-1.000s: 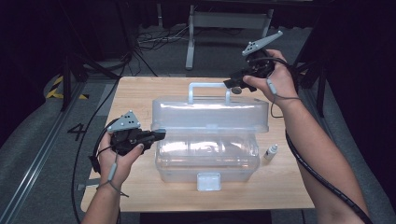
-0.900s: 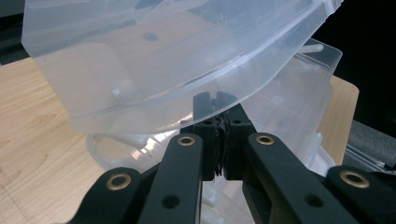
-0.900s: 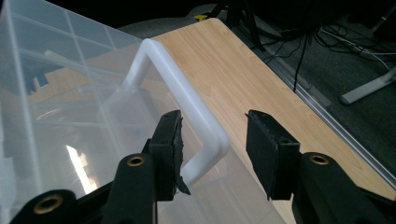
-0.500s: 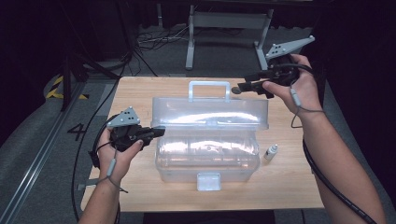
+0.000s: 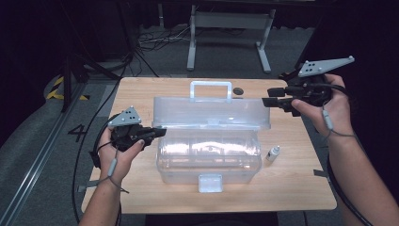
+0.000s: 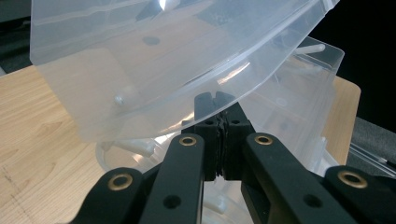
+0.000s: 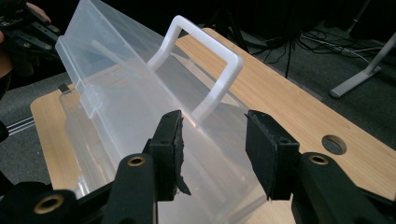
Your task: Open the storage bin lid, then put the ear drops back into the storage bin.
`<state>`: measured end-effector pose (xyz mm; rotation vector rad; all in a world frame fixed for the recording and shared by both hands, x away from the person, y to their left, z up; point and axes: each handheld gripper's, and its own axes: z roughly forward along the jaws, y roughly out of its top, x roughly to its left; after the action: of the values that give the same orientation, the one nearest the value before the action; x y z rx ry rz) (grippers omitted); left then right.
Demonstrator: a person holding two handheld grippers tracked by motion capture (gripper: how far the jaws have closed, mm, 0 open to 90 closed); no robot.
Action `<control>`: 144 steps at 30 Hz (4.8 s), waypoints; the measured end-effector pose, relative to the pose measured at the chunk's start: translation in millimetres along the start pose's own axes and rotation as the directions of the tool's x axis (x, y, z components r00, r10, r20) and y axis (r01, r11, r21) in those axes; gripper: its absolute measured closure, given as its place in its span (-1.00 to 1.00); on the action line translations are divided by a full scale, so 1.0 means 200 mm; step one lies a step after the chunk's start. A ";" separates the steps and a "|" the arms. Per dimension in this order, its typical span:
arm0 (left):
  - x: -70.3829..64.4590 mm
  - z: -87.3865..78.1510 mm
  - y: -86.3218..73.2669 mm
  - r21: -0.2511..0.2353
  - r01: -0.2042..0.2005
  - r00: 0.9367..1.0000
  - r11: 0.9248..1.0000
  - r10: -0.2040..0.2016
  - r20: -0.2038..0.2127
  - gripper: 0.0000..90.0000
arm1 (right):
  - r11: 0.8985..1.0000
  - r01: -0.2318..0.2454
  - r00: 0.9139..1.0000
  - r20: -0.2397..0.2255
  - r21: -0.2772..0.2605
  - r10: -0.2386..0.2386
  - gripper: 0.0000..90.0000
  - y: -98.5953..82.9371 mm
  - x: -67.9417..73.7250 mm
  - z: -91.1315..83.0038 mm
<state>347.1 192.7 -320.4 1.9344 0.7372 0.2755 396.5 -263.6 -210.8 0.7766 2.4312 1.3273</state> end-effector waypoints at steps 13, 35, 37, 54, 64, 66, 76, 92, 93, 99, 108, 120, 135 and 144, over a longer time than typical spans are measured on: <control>0.01 0.01 0.03 0.010 0.005 1.000 1.000 -0.005 0.007 0.94 | 1.000 -0.018 0.999 0.041 -0.020 0.019 0.57 -0.19 0.06 -0.11; 0.01 0.02 0.05 -0.019 -0.012 0.999 1.000 0.011 -0.051 0.98 | 0.988 -0.120 0.992 -0.055 -0.102 0.115 0.65 -0.57 0.15 0.06; 0.01 0.02 0.05 -0.024 -0.013 0.999 1.000 0.012 -0.051 0.98 | 0.984 -0.123 0.991 -0.060 -0.125 0.116 0.74 -0.57 0.15 0.08; 0.03 0.03 0.11 -0.035 -0.024 0.996 0.999 0.020 -0.089 0.96 | 0.962 -0.120 0.993 -0.013 -0.246 0.120 0.92 -0.51 0.09 0.13; 0.05 0.04 0.16 -0.024 -0.025 0.994 0.999 0.022 -0.104 0.93 | 0.964 -0.098 0.993 0.035 -0.247 0.110 0.90 -0.47 0.07 0.14; 0.06 0.05 0.17 -0.024 -0.023 0.994 0.999 0.021 -0.107 0.93 | 0.965 -0.099 0.993 0.037 -0.245 0.111 0.88 -0.46 0.06 0.15; 0.09 0.06 0.22 -0.025 -0.019 0.991 1.000 0.016 -0.132 0.90 | 0.970 -0.078 0.993 0.074 -0.229 0.097 0.62 -0.42 0.06 0.17; 0.12 0.08 0.27 -0.014 -0.020 0.989 1.000 0.017 -0.147 0.89 | 0.958 -0.051 0.983 0.155 -0.281 0.098 0.27 -0.44 0.08 0.09; 0.12 0.08 0.27 -0.014 -0.020 0.989 1.000 0.017 -0.147 0.89 | 0.958 -0.051 0.983 0.155 -0.281 0.098 0.27 -0.44 0.08 0.09; 0.12 0.08 0.28 -0.014 -0.016 0.989 1.000 0.014 -0.146 0.89 | 0.957 -0.013 0.974 0.213 -0.291 0.078 0.13 -0.43 0.06 0.10; 0.14 0.08 0.29 -0.010 -0.018 0.989 1.000 0.016 -0.150 0.88 | 0.955 0.004 0.963 0.258 -0.295 0.075 0.06 -0.40 0.02 0.17; 0.14 0.10 0.31 -0.007 -0.019 0.988 1.000 0.017 -0.155 0.88 | 0.957 0.041 0.951 0.306 -0.289 0.052 0.05 -0.31 -0.03 0.24; 0.14 0.10 0.32 -0.004 -0.017 0.989 1.000 0.016 -0.150 0.88 | 0.960 0.081 0.927 0.375 -0.268 0.026 0.07 -0.26 -0.04 0.31; 0.14 0.10 0.32 0.002 -0.018 0.988 1.000 0.018 -0.154 0.89 | 0.960 0.093 0.914 0.406 -0.265 0.023 0.14 -0.25 -0.03 0.32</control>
<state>402.9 175.9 -276.9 1.9367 0.8208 0.4406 414.6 -244.4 -286.7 0.8304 1.8785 1.3039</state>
